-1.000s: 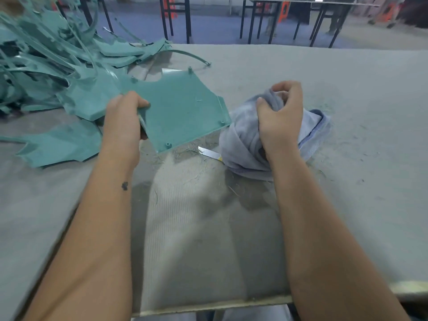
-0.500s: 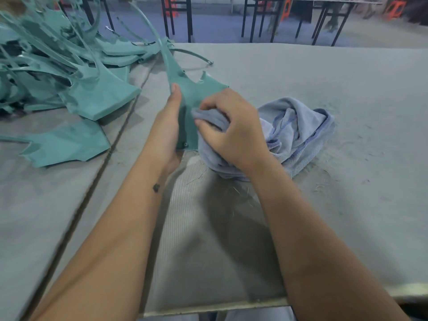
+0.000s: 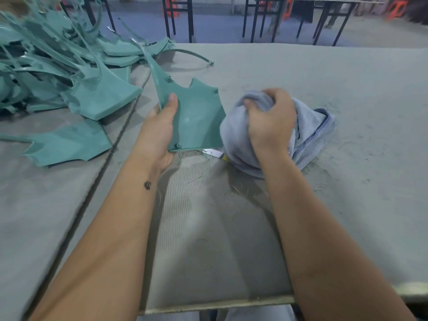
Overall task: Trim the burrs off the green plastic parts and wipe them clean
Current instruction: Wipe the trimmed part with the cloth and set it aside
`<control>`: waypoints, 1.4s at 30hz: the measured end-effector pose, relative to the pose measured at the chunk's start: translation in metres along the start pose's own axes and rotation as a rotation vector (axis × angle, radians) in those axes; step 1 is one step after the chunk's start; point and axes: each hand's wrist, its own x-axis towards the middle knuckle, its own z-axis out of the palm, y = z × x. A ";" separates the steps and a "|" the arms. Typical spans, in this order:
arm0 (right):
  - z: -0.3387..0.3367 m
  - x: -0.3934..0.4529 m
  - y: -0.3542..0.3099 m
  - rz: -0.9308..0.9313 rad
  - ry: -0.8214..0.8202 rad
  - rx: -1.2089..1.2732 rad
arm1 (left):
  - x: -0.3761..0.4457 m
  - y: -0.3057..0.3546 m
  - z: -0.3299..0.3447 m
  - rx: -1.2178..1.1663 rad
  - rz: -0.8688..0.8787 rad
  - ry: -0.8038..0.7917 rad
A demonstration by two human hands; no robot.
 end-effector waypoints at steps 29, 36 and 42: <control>0.027 -0.012 -0.022 -0.414 -0.196 -0.001 | -0.002 -0.007 0.003 0.253 0.203 -0.137; 0.029 -0.022 -0.029 -0.508 -0.244 0.060 | -0.006 -0.005 0.007 0.253 0.201 -0.132; 0.024 -0.008 -0.024 -0.223 -0.136 -0.040 | -0.004 -0.005 0.004 0.212 0.190 -0.284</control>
